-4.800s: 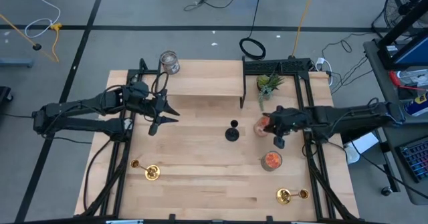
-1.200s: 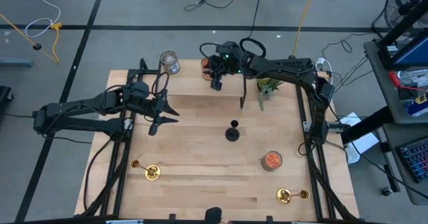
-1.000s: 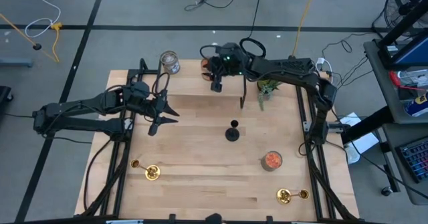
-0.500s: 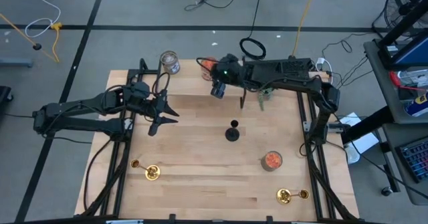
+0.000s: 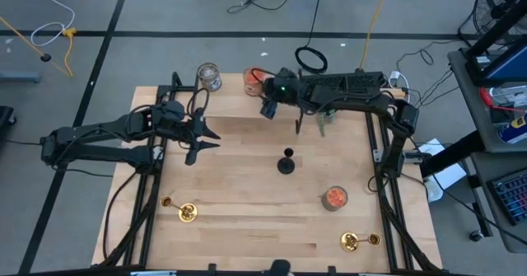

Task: Pick & Place candle stick holders
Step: Put the top orange scented candle on the shelf, then put the orange scented candle on the shelf

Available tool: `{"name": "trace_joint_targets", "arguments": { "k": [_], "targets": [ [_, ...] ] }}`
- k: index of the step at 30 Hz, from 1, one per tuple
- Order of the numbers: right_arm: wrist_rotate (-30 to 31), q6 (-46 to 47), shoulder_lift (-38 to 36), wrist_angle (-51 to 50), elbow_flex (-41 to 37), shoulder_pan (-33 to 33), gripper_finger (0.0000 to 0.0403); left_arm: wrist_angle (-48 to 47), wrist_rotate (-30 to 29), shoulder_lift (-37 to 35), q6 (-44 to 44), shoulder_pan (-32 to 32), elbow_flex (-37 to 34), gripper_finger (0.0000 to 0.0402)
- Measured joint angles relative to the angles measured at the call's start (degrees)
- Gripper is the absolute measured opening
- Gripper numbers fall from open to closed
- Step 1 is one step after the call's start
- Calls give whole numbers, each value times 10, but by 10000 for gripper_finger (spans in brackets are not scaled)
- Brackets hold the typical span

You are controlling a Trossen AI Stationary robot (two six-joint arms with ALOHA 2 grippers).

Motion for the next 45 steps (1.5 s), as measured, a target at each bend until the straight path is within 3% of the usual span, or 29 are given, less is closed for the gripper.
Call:
{"name": "trace_joint_targets", "arguments": {
  "k": [2,5,12,36,45],
  "targets": [
    [-54,-2,0,11,0,-9,216,-1,0,0,2,0,0,118],
    [-88,-3,6,30,0,-16,216,-2,0,0,5,0,0,118],
    [-13,-18,2,30,-1,-16,215,-13,0,0,4,0,0,118],
    [-14,16,3,97,-1,-32,215,-24,0,0,2,0,0,118],
    [-11,-17,-67,-63,0,21,215,-24,0,0,0,0,0,118]
  ]
}}
